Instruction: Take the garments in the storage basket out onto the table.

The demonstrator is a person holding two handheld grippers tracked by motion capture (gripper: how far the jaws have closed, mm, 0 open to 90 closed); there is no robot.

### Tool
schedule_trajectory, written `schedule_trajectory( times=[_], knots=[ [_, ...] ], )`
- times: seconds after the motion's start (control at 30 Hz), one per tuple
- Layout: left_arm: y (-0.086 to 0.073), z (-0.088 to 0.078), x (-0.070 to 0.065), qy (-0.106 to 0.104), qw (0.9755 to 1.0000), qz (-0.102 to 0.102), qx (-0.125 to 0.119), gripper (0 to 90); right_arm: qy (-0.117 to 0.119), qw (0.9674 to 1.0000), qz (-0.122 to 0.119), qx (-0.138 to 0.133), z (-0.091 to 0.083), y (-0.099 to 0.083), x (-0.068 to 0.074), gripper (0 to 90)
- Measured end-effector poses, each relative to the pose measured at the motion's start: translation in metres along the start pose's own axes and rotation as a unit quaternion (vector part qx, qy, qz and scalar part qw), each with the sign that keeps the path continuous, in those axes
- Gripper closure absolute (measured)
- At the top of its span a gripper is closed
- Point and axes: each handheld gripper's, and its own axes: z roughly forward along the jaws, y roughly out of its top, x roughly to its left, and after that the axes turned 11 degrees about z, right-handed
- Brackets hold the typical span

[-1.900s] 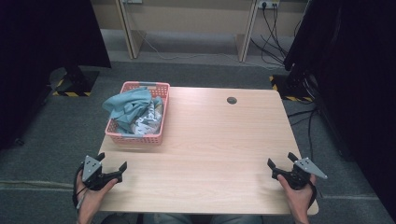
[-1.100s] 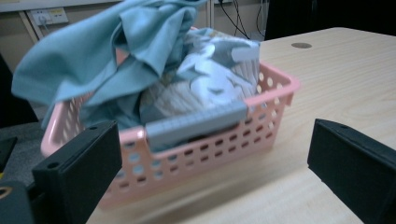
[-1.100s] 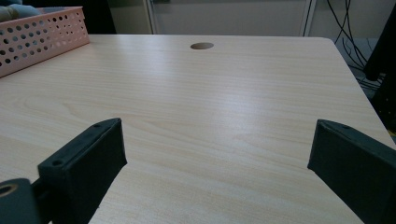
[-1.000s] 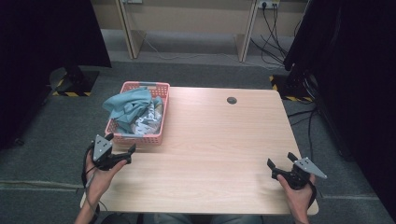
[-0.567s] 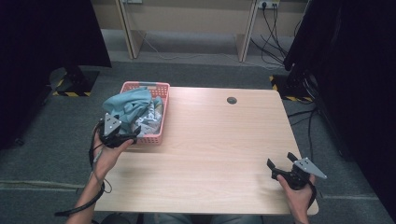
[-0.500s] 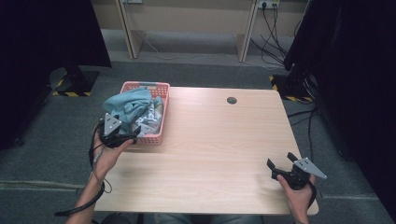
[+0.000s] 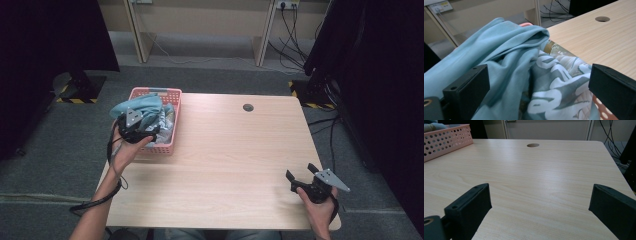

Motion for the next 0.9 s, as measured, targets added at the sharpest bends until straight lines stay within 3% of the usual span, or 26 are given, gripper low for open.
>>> schedule_trajectory(
  times=[0.23, 0.57, 0.6, 0.9],
  knots=[
    [0.009, 0.013, 0.004, 0.002, 0.9997, 0.008, 0.022, 3.3, 0.000, 1.0000, 0.001, 0.000, 0.000, 0.000, 0.000, 3.9],
    [0.010, 0.026, 0.008, 0.007, 0.9985, 0.012, 0.053, 3.9, 0.000, 1.0000, 0.000, 0.000, 0.000, 0.000, 0.000, 3.9],
    [0.010, 0.027, 0.009, 0.009, 0.9979, 0.017, 0.061, 4.4, 0.000, 1.0000, 0.001, 0.000, 0.000, 0.000, 0.000, 3.9],
    [0.009, 0.044, 0.012, 0.001, 0.9942, 0.000, 0.108, 9.7, 0.002, 1.0000, 0.000, -0.001, 0.000, 0.000, 0.000, 3.9]
  ],
)
